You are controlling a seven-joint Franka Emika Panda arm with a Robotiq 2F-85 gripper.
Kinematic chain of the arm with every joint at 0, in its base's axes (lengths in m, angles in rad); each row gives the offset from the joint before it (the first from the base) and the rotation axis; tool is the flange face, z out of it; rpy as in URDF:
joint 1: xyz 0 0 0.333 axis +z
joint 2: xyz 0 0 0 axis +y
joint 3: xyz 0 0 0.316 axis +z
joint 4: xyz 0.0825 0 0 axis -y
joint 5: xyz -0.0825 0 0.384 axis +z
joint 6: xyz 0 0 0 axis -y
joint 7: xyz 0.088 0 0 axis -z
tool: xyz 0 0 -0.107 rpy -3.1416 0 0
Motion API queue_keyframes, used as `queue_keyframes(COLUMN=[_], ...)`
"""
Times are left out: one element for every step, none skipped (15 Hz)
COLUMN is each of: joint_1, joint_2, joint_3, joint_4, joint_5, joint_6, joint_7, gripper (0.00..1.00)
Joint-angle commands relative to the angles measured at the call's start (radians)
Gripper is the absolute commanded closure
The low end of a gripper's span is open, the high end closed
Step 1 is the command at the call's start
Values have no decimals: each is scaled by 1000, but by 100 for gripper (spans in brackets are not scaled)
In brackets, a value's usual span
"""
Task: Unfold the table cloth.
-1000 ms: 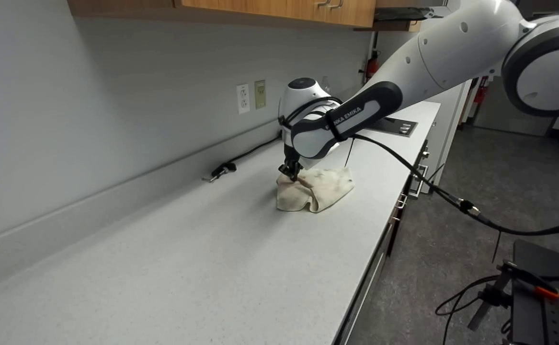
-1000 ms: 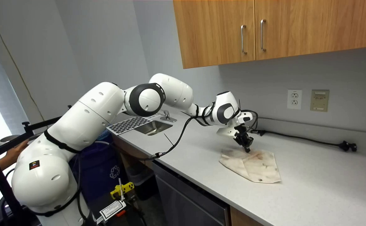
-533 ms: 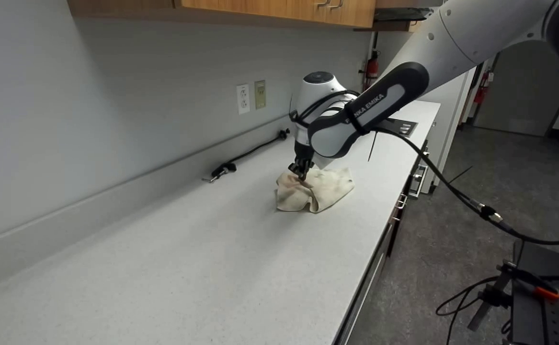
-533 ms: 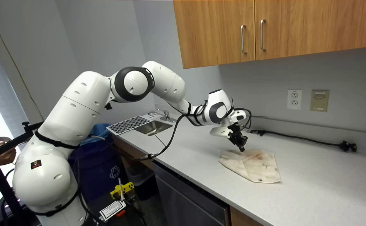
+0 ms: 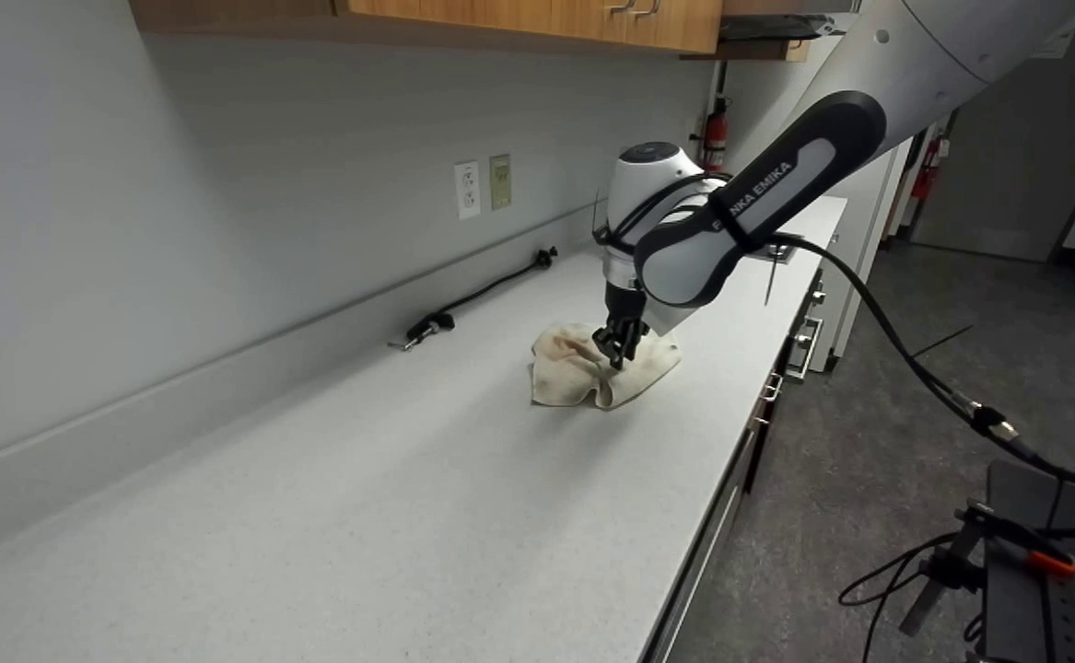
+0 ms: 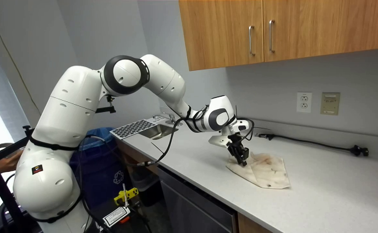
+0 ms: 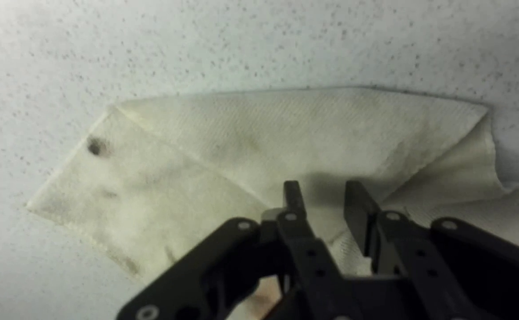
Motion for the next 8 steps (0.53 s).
queue_keyframes(joint_1=[2,2,4,7,9,9,9,14], joint_2=[-58,-63,-67,-67,-68,-67,-64,-60], joint_3=[-1,2,4,5,6,9,12,9], joint_4=[-72,-79,-83,-83,-84,-82,-79,-76], joint_5=[-8,-7,-6,-8,-9,-7,-5,-8], joint_6=[3,6,7,7,7,7,8,13], joint_7=[37,41,45,50,53,57,61,71], gripper=[37,28,21,13,6,0,0,0])
